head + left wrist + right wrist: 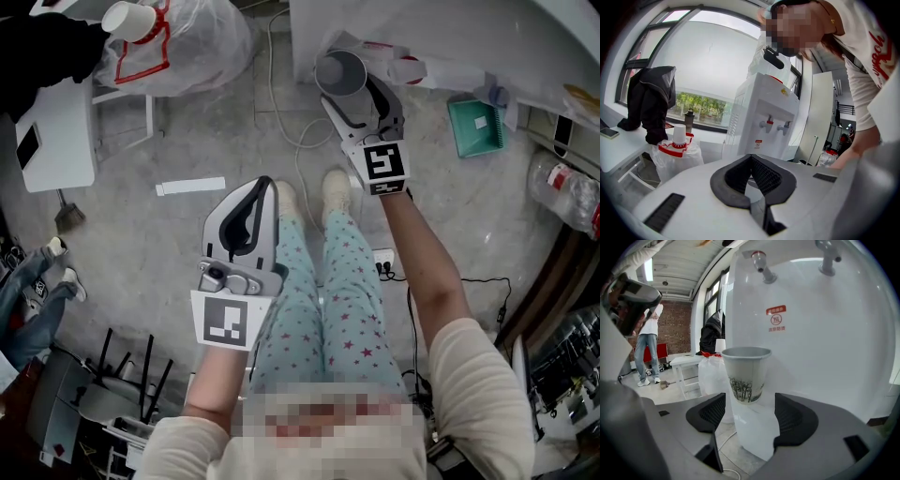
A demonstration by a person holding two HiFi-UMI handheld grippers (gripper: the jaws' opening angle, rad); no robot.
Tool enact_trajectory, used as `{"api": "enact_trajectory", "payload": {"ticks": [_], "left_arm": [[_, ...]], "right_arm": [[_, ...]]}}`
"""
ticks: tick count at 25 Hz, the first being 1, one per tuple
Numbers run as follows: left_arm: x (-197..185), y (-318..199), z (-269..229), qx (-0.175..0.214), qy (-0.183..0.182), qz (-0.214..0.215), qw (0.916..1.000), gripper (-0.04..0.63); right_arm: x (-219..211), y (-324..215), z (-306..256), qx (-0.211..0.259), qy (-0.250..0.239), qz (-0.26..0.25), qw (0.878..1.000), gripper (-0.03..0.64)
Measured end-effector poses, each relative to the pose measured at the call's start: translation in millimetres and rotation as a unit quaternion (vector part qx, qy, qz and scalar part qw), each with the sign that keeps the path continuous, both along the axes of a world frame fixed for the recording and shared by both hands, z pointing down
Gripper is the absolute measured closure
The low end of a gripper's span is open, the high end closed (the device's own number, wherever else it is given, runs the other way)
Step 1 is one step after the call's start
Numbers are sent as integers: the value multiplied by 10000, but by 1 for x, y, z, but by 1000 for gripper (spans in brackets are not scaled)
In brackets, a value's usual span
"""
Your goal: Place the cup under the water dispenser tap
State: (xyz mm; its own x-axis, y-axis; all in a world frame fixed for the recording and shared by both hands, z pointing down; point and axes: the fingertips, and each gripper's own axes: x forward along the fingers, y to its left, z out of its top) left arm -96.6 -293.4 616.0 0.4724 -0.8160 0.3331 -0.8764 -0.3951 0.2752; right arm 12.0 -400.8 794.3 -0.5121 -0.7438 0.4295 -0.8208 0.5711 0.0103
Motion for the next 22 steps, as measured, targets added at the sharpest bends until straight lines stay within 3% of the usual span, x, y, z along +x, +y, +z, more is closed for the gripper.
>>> {"api": "enact_trajectory", "payload": {"ticks": [6,12,18,20,22], "left_arm": [[12,-3,-27,147,4,180,9997,575],[23,-6,-61,327,-37,269,9991,575],[43,-9,-104,522,67,366,9979,575],[49,-12,-122,660,98,404,9970,574],[52,-10,-141,728,120,398,9965,575]], "right_arm": [[23,32,-40,0,-72,226,9997,301],[32,54,-118,151,-476,429,9978,302],[23,56,-230,900,-819,488,9914,305],[21,60,-266,1070,-895,620,9883,355],[21,70,-301,1142,-1012,754,9854,511]]}}
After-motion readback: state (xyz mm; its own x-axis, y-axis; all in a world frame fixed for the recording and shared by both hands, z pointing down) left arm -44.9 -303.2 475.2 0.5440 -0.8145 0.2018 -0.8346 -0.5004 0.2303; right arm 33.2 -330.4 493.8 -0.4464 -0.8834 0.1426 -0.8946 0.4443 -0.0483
